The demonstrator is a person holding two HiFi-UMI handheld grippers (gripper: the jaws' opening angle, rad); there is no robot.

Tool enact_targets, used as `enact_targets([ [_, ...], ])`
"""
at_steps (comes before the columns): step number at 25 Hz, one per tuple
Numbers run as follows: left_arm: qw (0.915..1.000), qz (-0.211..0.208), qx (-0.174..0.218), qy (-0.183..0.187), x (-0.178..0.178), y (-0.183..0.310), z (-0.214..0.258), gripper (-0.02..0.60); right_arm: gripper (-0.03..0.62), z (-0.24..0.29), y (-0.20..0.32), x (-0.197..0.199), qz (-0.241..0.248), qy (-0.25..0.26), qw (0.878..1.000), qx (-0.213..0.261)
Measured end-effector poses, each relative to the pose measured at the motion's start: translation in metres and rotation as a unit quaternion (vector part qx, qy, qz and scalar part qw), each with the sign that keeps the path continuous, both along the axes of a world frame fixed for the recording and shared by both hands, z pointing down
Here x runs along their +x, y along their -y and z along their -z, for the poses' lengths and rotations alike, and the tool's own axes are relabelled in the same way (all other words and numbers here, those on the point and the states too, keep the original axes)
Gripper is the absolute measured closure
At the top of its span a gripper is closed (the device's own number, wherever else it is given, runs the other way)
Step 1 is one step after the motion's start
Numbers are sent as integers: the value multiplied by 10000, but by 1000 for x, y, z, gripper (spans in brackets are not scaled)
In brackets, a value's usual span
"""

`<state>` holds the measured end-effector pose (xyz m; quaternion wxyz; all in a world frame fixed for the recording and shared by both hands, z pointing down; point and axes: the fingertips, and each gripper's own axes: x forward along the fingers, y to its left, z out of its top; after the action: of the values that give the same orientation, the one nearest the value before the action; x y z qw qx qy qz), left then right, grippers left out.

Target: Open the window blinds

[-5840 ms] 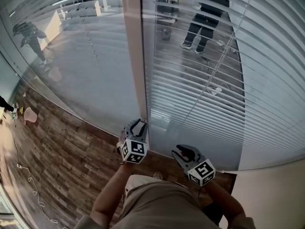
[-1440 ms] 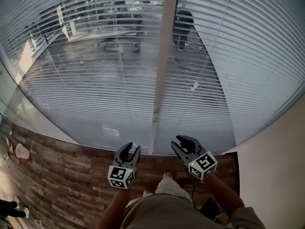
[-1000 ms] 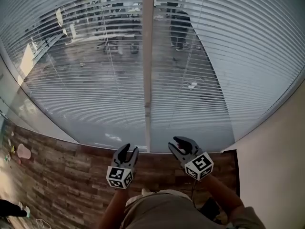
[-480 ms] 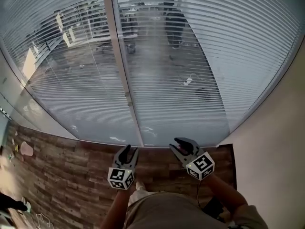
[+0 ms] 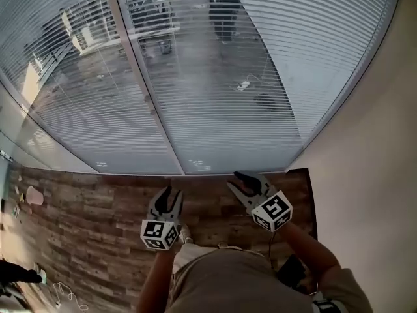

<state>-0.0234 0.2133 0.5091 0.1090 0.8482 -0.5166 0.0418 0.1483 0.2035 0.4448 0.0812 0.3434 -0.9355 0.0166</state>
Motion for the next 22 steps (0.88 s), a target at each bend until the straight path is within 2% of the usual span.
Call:
enact_targets([
  [9, 9999, 75, -127, -16, 39, -60, -13, 439, 473, -23, -55, 45, 16, -101, 9998, -166],
  [13, 9995, 161, -261, 1, 46, -69, -35, 439, 473, -48, -57, 55, 58, -140, 9996, -237],
  [22, 9983, 192, -540, 51, 28, -97, -59, 439, 473, -70, -83, 40, 26, -186, 9993, -323],
])
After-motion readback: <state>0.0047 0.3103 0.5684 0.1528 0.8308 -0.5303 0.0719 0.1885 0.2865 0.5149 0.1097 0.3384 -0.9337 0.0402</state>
